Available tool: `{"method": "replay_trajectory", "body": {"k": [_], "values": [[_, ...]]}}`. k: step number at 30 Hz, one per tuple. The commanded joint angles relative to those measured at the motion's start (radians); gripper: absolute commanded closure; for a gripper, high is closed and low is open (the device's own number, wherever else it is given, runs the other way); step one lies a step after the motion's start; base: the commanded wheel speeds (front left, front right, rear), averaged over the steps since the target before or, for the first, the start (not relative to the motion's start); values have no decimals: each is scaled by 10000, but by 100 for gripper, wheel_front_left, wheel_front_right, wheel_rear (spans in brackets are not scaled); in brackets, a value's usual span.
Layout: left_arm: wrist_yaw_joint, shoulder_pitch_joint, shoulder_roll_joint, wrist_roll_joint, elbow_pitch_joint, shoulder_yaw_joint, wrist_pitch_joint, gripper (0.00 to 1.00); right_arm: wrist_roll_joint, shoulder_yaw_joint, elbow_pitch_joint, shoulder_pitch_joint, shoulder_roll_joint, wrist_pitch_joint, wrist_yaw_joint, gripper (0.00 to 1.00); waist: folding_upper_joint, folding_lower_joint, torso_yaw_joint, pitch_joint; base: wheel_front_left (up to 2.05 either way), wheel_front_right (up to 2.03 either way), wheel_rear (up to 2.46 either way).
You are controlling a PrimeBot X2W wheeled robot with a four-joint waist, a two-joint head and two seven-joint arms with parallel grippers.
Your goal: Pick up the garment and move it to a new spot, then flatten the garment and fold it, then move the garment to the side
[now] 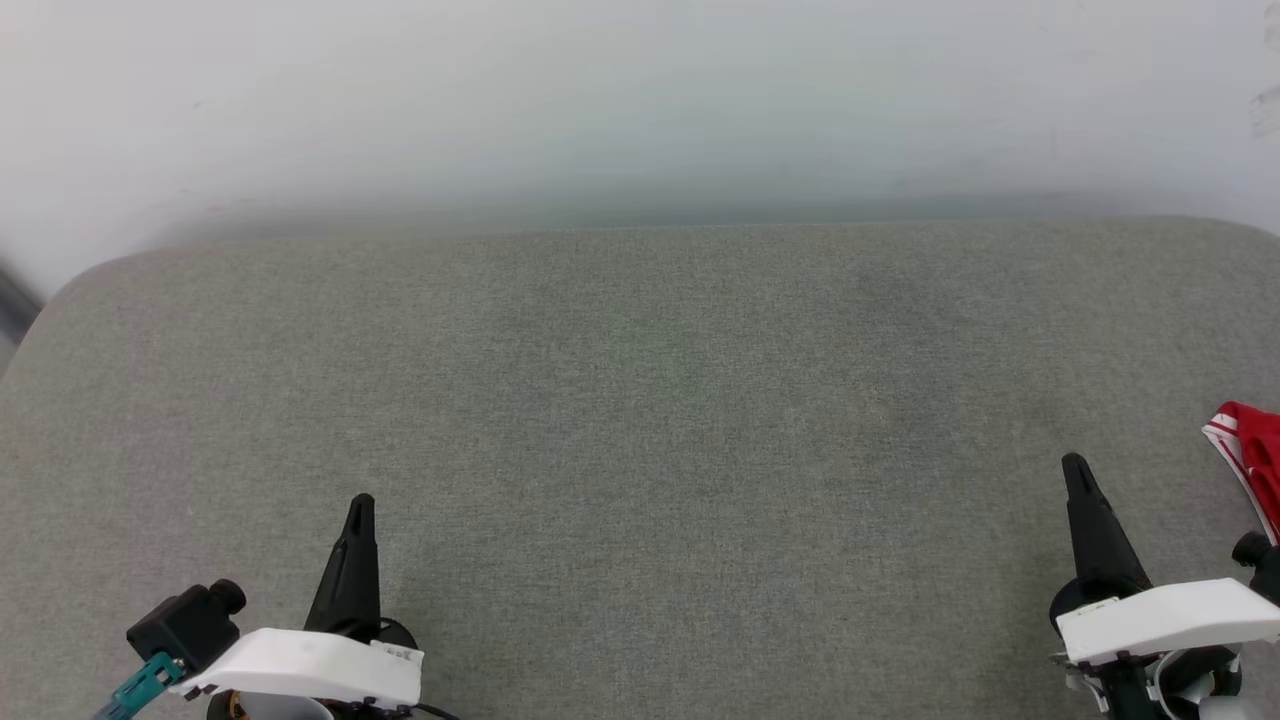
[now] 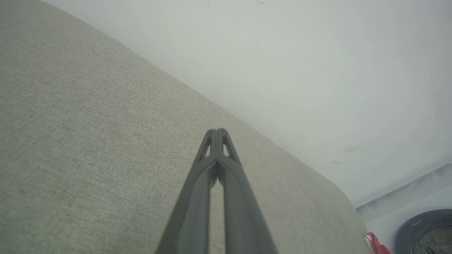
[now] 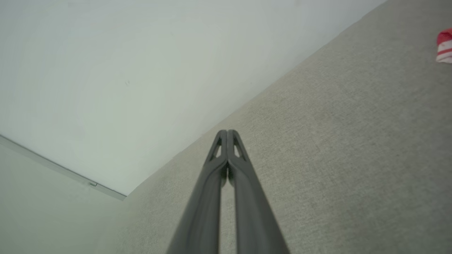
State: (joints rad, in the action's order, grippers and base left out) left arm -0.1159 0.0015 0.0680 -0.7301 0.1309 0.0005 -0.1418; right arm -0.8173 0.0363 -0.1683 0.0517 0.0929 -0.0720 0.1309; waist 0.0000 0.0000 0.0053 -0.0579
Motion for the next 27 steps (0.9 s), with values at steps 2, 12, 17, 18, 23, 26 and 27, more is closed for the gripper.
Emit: {"method": "replay_trajectory", "body": {"k": [2, 12, 17, 18, 23, 26, 27], "values": [[-65, -266, 93, -551, -48, 47, 125, 100, -487, 68, 55, 269, -23, 88, -1, 100, 0, 0, -1, 16, 0, 0, 0], [-75, -408, 112, -1925, 122, 138, 438, 100, -1677, 164, -70, 326, -79, 355, -1, 100, 0, 0, -7, 75, 0, 0, 0], [-85, -460, 117, -2559, 205, 186, 594, 100, -2227, 210, -126, 361, -105, 478, -1, 100, 0, 0, -10, 105, 0, 0, 0], [-87, -474, 117, -2679, 222, 196, 620, 100, -2336, 220, -137, 367, -110, 504, -1, 100, 0, 0, -11, 111, 0, 0, 0], [-96, -546, 121, -3273, 303, 242, 768, 100, -2854, 267, -195, 400, -134, 630, -1, 100, 0, 0, -14, 141, 0, 0, 0], [-96, -581, 121, -3621, 352, 269, 855, 100, -3158, 292, -228, 418, -149, 695, -1, 100, 0, 0, -15, 159, 0, 0, 0], [-98, -592, 122, -3734, 367, 276, 883, 100, -3253, 300, -238, 419, -155, 716, -2, 100, 0, 0, -16, 165, 0, 0, 0]]}}
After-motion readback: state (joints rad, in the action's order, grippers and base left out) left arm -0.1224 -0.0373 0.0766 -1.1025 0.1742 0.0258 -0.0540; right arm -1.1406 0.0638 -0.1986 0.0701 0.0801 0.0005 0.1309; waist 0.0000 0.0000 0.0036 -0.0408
